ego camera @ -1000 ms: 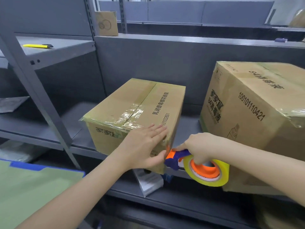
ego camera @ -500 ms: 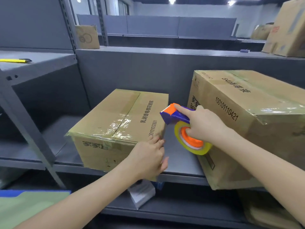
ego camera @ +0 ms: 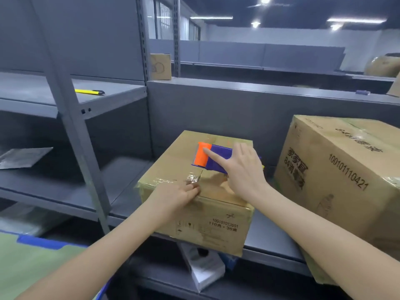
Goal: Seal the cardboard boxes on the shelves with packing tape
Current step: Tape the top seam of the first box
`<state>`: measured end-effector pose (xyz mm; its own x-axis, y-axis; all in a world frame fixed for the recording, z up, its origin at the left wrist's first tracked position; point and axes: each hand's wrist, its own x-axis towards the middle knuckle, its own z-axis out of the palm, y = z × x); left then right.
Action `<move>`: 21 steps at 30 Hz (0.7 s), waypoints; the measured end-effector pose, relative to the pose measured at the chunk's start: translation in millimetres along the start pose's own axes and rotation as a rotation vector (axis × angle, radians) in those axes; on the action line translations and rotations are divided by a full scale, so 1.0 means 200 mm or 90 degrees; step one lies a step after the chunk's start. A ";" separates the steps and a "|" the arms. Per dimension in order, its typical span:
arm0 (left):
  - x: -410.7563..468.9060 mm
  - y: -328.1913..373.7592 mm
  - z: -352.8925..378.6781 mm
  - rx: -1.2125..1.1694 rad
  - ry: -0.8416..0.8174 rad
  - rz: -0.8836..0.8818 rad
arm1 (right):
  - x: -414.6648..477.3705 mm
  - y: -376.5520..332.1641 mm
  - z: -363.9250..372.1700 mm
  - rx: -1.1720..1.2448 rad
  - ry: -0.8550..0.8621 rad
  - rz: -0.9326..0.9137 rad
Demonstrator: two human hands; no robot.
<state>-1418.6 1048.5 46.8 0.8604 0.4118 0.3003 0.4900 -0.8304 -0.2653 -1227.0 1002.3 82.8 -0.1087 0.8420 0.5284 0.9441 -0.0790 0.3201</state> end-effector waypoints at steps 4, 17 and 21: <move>0.00 0.06 0.04 0.012 0.094 -0.003 | -0.03 -0.06 0.09 0.011 0.086 -0.008; -0.21 -0.20 0.05 -0.257 0.285 -0.402 | 0.07 -0.18 0.08 0.147 0.089 -0.164; -0.28 -0.40 0.07 -0.430 0.151 -0.592 | 0.20 -0.32 0.15 0.312 -0.167 -0.240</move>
<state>-1503.7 1097.2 38.9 0.1272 0.9440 0.3044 0.6817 -0.3062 0.6645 -1282.3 1057.2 60.4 -0.4386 0.8708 0.2222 0.8949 0.4459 0.0188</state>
